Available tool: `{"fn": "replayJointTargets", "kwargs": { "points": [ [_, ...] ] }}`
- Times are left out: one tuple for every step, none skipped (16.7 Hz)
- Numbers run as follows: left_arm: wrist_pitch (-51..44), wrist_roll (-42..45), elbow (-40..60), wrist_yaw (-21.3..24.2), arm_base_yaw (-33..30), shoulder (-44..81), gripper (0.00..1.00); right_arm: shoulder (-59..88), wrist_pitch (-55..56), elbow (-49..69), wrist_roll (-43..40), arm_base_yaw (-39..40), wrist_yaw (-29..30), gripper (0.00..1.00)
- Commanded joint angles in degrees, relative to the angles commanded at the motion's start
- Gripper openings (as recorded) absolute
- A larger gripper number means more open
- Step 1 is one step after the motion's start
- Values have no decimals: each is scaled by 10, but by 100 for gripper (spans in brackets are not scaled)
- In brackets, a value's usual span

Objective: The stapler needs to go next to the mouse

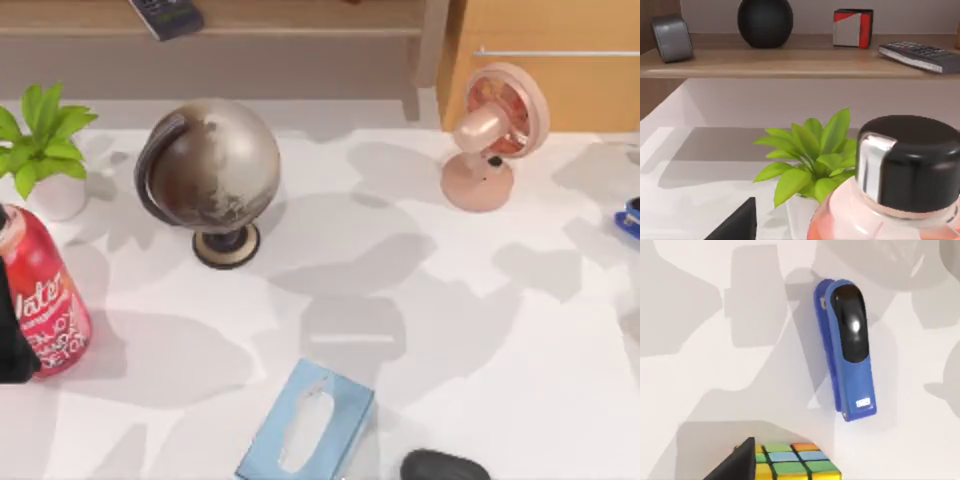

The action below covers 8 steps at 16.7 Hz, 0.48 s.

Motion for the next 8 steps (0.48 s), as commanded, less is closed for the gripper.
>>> {"fn": "replayJointTargets", "kwargs": {
  "points": [
    [0, 0, 0, 0, 0, 0, 100, 47, -24, 38, -18, -1, 0, 100],
    [0, 0, 0, 0, 0, 0, 100, 92, -47, 75, -35, -3, 0, 100],
    [0, 0, 0, 0, 0, 0, 100, 135, -68, 109, -51, -4, 0, 100],
    [0, 0, 0, 0, 0, 0, 100, 174, -88, 140, -65, -6, 0, 100],
    [0, 0, 0, 0, 0, 0, 100, 210, -106, 169, -78, -7, 0, 100],
    [0, 0, 0, 0, 0, 0, 100, 242, -122, 196, -90, -9, 0, 100],
    [0, 0, 0, 0, 0, 0, 100, 269, -137, 218, -100, -10, 0, 100],
    [0, 0, 0, 0, 0, 0, 100, 290, -148, 236, -108, -11, 0, 100]
  ]
}}
